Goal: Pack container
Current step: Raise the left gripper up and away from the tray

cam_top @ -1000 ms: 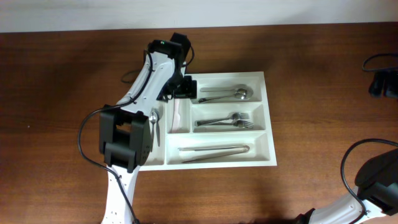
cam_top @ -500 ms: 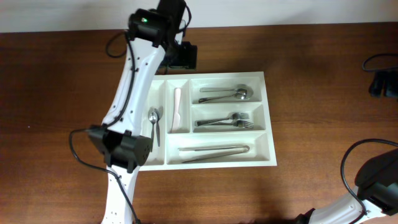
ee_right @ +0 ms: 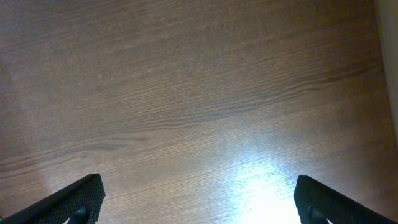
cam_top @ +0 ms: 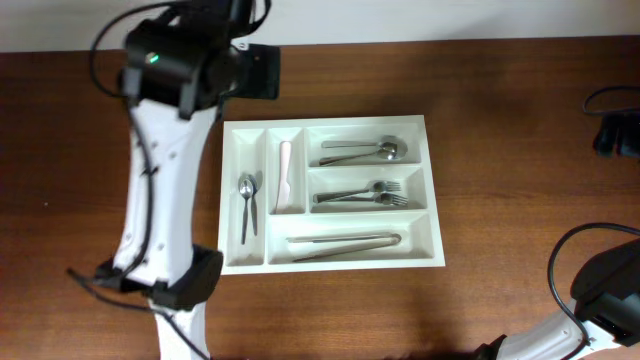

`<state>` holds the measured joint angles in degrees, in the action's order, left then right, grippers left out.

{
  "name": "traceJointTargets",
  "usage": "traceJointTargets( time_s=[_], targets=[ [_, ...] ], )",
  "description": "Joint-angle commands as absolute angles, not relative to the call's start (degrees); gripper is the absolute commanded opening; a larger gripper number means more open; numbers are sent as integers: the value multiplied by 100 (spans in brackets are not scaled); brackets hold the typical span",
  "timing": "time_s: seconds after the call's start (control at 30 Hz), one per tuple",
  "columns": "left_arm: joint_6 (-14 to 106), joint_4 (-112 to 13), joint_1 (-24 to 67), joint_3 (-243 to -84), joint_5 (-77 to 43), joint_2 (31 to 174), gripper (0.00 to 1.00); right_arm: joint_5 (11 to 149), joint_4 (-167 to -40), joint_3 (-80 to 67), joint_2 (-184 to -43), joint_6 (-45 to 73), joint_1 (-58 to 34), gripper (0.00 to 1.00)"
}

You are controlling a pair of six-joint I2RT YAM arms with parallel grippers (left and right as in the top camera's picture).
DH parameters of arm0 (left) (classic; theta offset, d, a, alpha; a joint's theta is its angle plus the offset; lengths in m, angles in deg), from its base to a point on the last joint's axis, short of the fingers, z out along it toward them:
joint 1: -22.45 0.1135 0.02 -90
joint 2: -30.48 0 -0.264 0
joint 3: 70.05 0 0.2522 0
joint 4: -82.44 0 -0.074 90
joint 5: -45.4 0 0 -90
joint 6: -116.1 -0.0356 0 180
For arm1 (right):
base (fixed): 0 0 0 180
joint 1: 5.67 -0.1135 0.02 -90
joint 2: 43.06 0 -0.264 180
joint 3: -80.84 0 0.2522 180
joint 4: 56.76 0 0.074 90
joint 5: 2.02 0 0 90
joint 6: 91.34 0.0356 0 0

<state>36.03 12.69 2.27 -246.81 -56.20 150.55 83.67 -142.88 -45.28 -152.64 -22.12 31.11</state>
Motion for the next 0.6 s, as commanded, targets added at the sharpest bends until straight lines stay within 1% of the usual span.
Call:
traceJointTargets(
  time_s=[0.0, 0.13, 0.23, 0.43, 0.57],
  targets=[
    [3243, 1291, 249, -24613, -5799, 14686, 99, 8375, -14288, -4530, -15256, -2168, 3148, 99],
    [3199, 1291, 371, -23829, -5799, 14098, 99, 8375, -14288, -4530, -15256, -2168, 3148, 99],
    [3238, 1291, 588, -22819, -5797, 13420, 99, 8375, -14288, -4530, -15256, -2168, 3148, 99],
    [3857, 1288, 1123, -20740, -5797, 11899, 99, 8375, -14288, -4530, -15256, -2168, 3148, 99],
    [4134, 1277, 1383, -19833, -5795, 11103, 99, 8375, -14288, -4530, -15256, -2168, 3148, 99]
  ],
)
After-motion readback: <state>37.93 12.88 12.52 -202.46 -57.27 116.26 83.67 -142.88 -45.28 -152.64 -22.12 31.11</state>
